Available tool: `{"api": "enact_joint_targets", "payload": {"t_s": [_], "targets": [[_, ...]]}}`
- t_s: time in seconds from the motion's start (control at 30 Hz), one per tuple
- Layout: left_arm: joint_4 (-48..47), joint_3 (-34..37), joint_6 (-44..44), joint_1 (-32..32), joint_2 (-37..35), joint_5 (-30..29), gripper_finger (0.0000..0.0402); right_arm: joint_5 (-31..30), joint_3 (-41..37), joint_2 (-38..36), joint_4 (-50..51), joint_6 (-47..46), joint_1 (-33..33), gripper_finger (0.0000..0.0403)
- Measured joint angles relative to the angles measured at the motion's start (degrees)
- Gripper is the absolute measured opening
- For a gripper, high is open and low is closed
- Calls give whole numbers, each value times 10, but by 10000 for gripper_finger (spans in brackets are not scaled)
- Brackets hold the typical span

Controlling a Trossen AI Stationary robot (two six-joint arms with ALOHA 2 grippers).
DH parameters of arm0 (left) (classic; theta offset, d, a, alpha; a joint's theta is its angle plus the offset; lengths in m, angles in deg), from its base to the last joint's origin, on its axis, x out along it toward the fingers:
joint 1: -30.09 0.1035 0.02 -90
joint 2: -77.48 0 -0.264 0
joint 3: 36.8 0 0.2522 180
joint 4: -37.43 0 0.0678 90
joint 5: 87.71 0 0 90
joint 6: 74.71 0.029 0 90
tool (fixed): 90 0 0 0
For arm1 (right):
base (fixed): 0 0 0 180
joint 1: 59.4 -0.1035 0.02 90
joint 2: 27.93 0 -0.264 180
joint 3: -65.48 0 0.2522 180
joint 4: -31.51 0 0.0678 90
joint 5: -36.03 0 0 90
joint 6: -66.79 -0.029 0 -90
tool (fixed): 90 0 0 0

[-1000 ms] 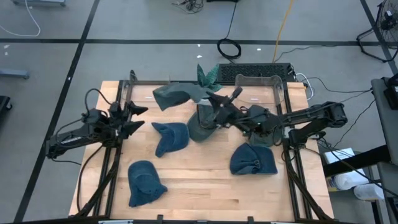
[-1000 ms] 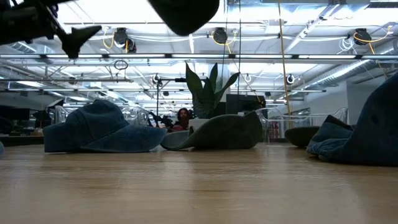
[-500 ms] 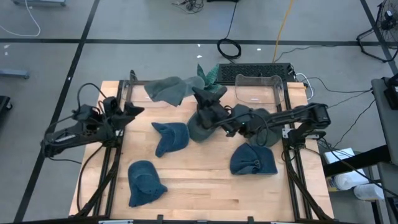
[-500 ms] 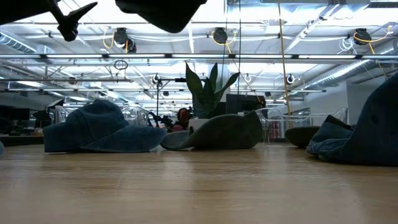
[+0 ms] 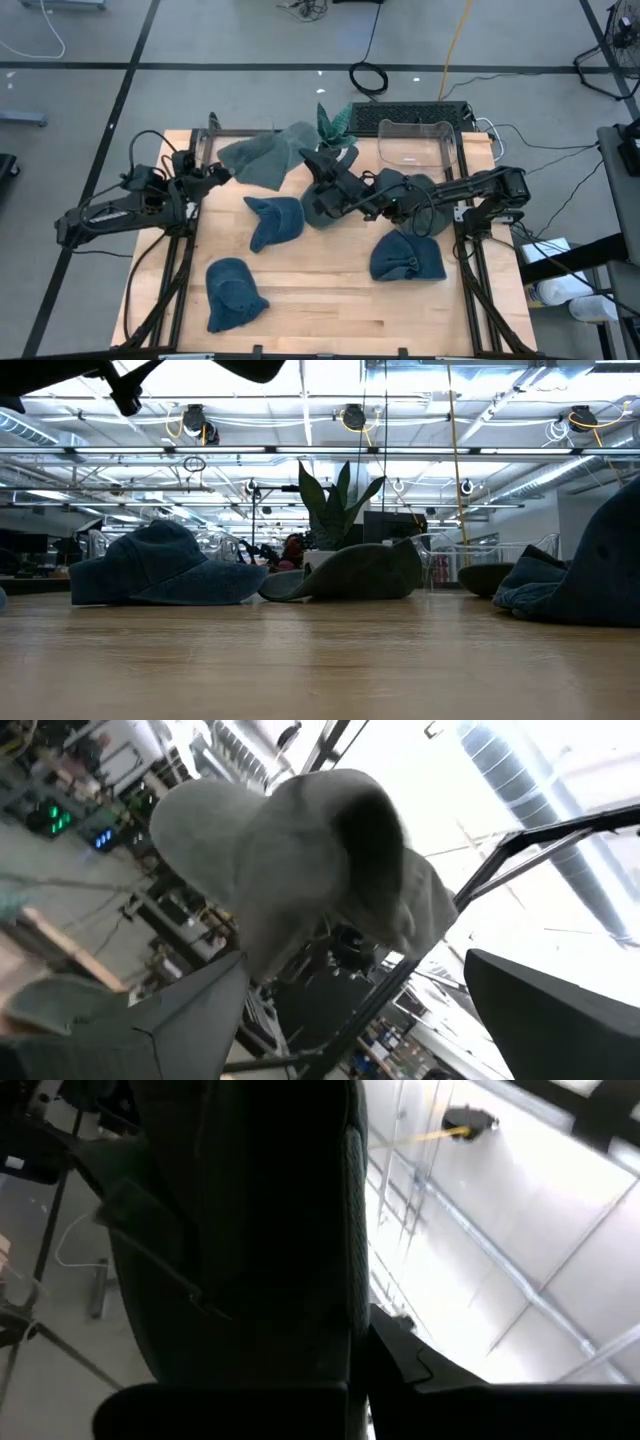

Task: Pick & Place hat
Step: Put the bottom right green cap into the left transparent bin

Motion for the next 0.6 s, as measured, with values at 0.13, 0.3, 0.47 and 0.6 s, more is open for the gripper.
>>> {"api": "enact_joint_targets", "payload": {"t_s": [0.13,0.3,0.47,0.6], "targets": [[-2,0,-19,0,20,5,379,20,0,0,-1,9,1,0],[13,0,-46,0,43,18,379,51,0,0,1,78,2,0],[44,0,-65,0,60,41,379,58,0,0,26,98,4,0],[55,0,-72,0,68,40,379,57,0,0,36,118,9,0]]}}
